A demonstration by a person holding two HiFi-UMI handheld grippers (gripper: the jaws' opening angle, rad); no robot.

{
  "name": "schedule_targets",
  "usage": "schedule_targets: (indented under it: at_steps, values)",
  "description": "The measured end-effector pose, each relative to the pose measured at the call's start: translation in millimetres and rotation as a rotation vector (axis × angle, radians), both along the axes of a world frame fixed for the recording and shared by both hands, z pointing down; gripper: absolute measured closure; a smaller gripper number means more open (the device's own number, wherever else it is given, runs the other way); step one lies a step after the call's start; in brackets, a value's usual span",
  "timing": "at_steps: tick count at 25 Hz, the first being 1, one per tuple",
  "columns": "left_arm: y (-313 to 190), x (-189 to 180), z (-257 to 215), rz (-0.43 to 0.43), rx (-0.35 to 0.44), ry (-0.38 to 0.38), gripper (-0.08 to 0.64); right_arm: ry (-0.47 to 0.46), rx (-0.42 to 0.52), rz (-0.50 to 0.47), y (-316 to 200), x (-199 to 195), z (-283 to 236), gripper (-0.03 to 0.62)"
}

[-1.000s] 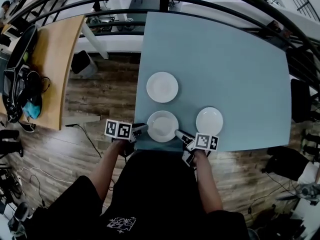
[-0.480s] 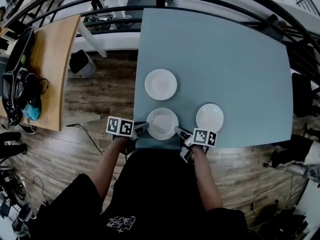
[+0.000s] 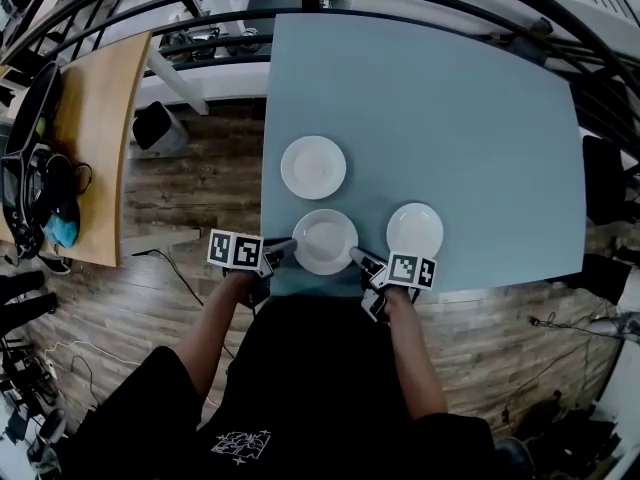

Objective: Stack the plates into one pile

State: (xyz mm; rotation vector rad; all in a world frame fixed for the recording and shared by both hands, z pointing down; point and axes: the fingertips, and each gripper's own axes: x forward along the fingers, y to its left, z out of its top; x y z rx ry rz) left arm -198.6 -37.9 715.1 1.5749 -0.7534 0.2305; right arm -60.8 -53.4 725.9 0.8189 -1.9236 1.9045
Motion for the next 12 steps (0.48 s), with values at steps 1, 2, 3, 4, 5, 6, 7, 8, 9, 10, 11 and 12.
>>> schedule_targets:
  at_steps: [1,2,3,4,5,6,7,8,9,10,11,12]
  values:
    - [-2.8,2.7,-2.2,0.001,0.007,0.002,0.525,0.001,0.005,0.003,-2.1,2.6,-1.6,0.563]
    - [-5.9,5.7,-4.8,0.003,0.015,0.002,0.525,0.002,0.011,0.006,-4.5,5.7,-3.6,0.563]
    - [-9.2,9.2,-7.7,0.007,0.025,0.001,0.526,0.003,0.017,0.01,-6.9,9.2,-6.0,0.563]
    - [-12.5,12.8,-10.3,0.014,0.034,-0.003,0.526,0.004,0.023,0.013,-9.4,12.8,-8.3,0.563]
    - [-15.3,16.3,-12.5,0.022,0.041,-0.009,0.526,0.007,0.028,0.015,-11.6,16.3,-10.3,0.563]
    - [-18.0,19.9,-14.6,0.029,0.048,-0.012,0.526,0.008,0.033,0.019,-13.7,19.8,-11.9,0.563]
    - [-20.8,23.7,-16.8,0.032,0.054,-0.01,0.526,0.008,0.036,0.027,-15.8,23.7,-13.4,0.563]
    - [-24.0,28.0,-19.4,0.032,0.059,-0.003,0.526,0.006,0.04,0.037,-18.1,28.2,-14.8,0.563]
    - [-27.5,32.5,-22.3,0.032,0.064,0.005,0.528,0.003,0.044,0.049,-20.5,33.1,-16.4,0.563]
    - [-30.9,37.2,-25.2,0.034,0.07,0.013,0.528,0.0,0.049,0.061,-22.6,38.0,-18.3,0.563]
    - [-33.9,42.0,-28.0,0.04,0.076,0.018,0.528,-0.001,0.054,0.072,-24.3,42.8,-20.3,0.563]
    - [-36.8,46.7,-30.7,0.048,0.082,0.02,0.529,-0.001,0.06,0.083,-25.9,47.6,-22.3,0.561]
